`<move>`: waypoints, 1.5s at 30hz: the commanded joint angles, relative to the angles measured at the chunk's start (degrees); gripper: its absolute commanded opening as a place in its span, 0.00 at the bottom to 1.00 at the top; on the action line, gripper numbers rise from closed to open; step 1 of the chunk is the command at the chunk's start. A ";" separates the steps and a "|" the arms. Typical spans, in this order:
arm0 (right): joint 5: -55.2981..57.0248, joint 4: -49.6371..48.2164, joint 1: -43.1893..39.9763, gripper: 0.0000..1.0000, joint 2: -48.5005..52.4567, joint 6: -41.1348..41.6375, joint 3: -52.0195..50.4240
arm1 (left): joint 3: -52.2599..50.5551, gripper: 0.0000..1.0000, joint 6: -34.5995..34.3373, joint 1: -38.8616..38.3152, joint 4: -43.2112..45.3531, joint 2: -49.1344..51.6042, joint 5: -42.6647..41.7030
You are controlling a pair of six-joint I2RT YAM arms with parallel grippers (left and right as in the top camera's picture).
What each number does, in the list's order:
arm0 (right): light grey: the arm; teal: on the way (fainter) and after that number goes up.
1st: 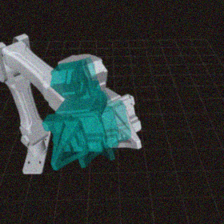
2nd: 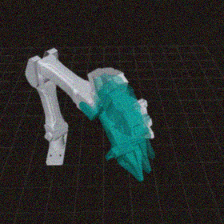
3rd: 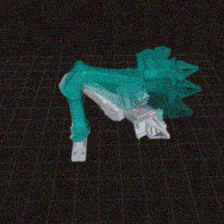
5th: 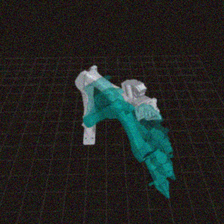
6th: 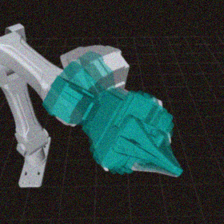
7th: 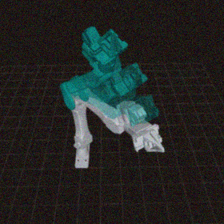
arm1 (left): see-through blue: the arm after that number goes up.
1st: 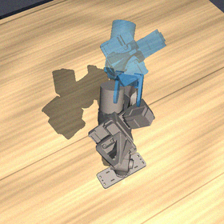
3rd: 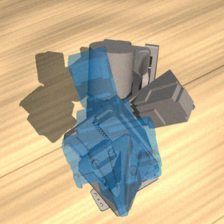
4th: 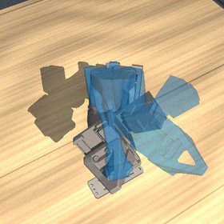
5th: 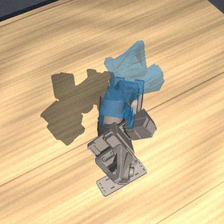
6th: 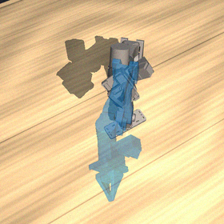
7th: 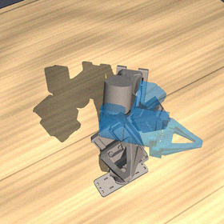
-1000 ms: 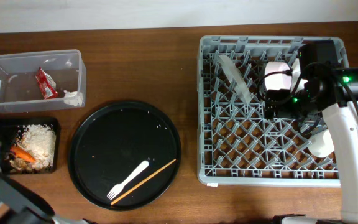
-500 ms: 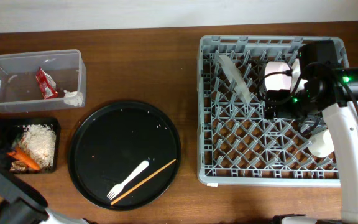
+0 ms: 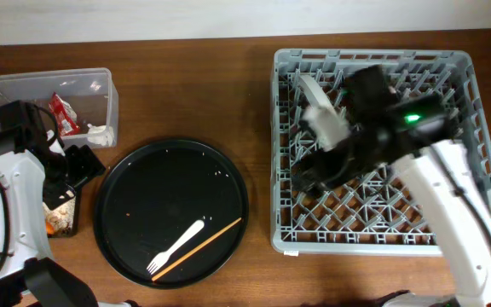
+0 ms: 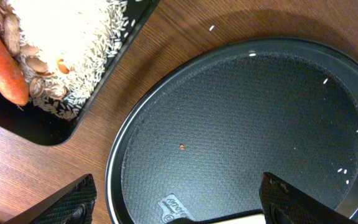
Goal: Sort waste into correct bins and load items into the dishwasher rack
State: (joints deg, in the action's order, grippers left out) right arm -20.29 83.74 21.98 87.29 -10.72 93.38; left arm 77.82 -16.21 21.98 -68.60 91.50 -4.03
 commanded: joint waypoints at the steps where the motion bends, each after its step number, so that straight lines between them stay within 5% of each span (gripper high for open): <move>1: 2.58 -2.12 13.49 0.99 5.18 -5.57 -1.75 | 0.11 0.84 0.66 0.04 0.22 -0.09 0.85; 7: 7.48 -14.03 31.15 1.00 18.58 -7.45 -2.23 | 0.09 0.85 0.66 0.04 0.46 -0.09 0.85; 13: 7.50 -25.57 36.52 1.00 27.47 -2.91 -2.23 | 0.00 0.85 0.66 0.04 0.63 -0.07 0.87; 19: 7.50 -28.13 36.89 0.88 30.75 -0.98 -6.14 | -0.42 0.85 0.66 0.04 0.66 -0.07 0.87; 25: 7.52 -30.21 36.85 0.87 30.75 32.70 -6.60 | -2.78 0.85 0.66 0.04 2.12 -0.07 0.85; 29: 9.73 -30.97 36.83 0.87 30.80 37.07 -6.60 | -2.78 0.85 0.66 0.04 2.14 -0.07 0.85; 31: 14.64 -27.26 36.83 0.88 30.84 58.16 -7.21 | -2.80 0.85 0.66 0.04 2.14 -0.07 0.85; 33: 14.58 -29.35 36.89 0.99 30.84 67.71 -8.90 | -2.78 0.85 0.66 0.04 2.12 -0.07 0.85; 39: 15.41 -33.48 36.89 1.00 31.08 77.24 -9.92 | -2.78 0.85 0.66 0.04 2.34 -0.07 0.83; 42: 16.09 -34.69 36.89 0.92 33.11 77.24 -9.99 | -2.78 0.85 0.63 0.04 2.67 -0.07 0.83; 45: 17.90 -35.39 36.76 0.73 35.15 77.24 -9.99 | -2.80 0.85 0.66 0.04 2.82 -0.07 0.85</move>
State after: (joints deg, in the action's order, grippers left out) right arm -5.41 48.80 58.46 119.81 65.76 84.18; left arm 75.53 -16.21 21.98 -65.98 91.50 -3.81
